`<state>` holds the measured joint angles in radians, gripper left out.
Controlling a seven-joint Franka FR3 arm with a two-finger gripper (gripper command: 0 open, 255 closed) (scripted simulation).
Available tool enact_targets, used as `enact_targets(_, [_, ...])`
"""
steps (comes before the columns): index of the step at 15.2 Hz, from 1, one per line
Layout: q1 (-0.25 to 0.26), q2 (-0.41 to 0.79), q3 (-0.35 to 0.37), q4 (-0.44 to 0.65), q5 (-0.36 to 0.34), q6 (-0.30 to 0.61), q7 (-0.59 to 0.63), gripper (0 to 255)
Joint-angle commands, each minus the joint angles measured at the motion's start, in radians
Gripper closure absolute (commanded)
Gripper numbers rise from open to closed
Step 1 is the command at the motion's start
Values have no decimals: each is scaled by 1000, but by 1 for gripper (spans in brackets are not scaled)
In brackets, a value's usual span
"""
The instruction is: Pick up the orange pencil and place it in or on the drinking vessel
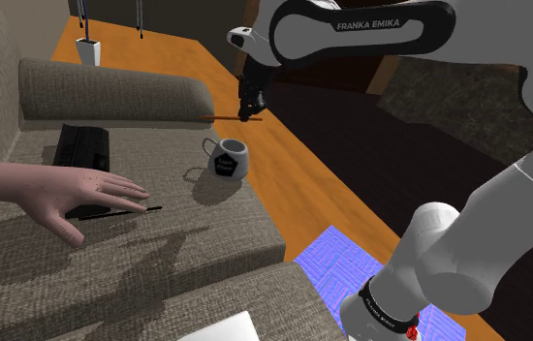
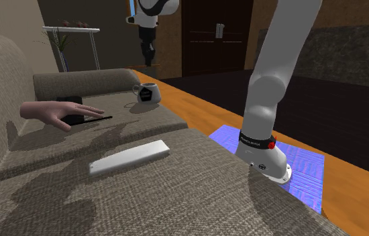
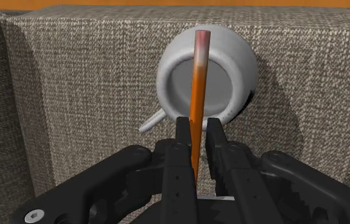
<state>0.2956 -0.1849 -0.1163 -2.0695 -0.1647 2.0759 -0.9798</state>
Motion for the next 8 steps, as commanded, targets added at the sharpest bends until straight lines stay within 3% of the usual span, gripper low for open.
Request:
enact_targets(1, [-16, 59, -29, 66, 13, -1, -53, 255])
enact_targets(8, [-19, 75, -31, -10, 7, 91, -42, 255])
